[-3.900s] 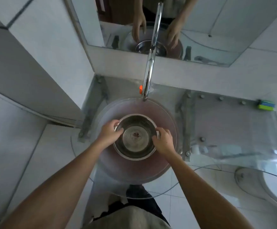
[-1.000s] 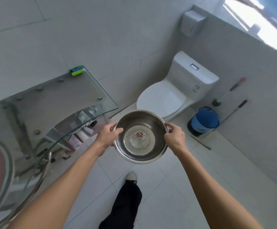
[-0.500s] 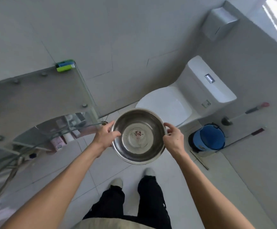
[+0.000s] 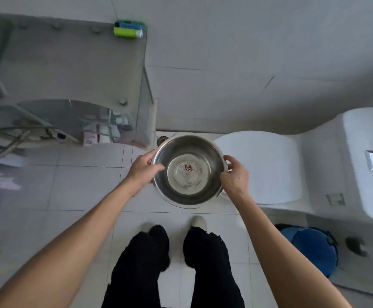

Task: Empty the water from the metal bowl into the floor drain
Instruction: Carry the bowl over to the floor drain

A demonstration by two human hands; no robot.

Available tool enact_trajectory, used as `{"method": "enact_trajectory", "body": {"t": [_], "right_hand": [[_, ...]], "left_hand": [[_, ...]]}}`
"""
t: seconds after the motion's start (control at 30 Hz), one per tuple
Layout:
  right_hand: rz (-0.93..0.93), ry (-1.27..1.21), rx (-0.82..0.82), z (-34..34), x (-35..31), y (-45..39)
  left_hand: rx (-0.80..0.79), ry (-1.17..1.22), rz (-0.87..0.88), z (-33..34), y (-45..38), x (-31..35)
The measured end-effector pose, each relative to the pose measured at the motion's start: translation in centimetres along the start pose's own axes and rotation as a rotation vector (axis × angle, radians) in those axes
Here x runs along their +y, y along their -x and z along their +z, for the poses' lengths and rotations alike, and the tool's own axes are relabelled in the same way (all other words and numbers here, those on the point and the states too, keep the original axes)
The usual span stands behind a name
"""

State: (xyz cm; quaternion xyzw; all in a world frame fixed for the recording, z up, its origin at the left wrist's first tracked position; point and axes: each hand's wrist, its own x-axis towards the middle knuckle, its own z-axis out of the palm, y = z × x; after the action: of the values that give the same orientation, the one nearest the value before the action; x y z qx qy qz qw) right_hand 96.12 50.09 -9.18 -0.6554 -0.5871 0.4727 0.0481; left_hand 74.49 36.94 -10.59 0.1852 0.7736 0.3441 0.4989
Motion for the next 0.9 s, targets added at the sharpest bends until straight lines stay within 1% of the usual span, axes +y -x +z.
{"method": "enact_trajectory", "body": {"t": [0.13, 0.43, 0.67, 0.77, 0.9], "right_hand": [[-0.053, 0.064, -0.053, 3.2, 2.1, -4.8], [-0.094, 0.122, -0.163, 15.3, 7.7, -15.0], [-0.159, 0.170, -0.181, 23.9, 12.4, -21.9], [-0.188, 0.186, -0.195, 26.9, 14.4, -24.7], [-0.183, 0.202, -0.193, 30.5, 17.1, -28.8]], "left_hand": [[0.064, 0.057, -0.044, 1.1, -3.5, -3.7], [0.168, 0.052, -0.083, 1.8, -13.6, -15.8], [0.245, 0.081, -0.084, 2.4, -20.8, -24.1], [0.248, 0.110, -0.092, 2.9, -24.0, -27.4], [0.245, 0.135, -0.076, 3.7, -28.4, -30.6]]}}
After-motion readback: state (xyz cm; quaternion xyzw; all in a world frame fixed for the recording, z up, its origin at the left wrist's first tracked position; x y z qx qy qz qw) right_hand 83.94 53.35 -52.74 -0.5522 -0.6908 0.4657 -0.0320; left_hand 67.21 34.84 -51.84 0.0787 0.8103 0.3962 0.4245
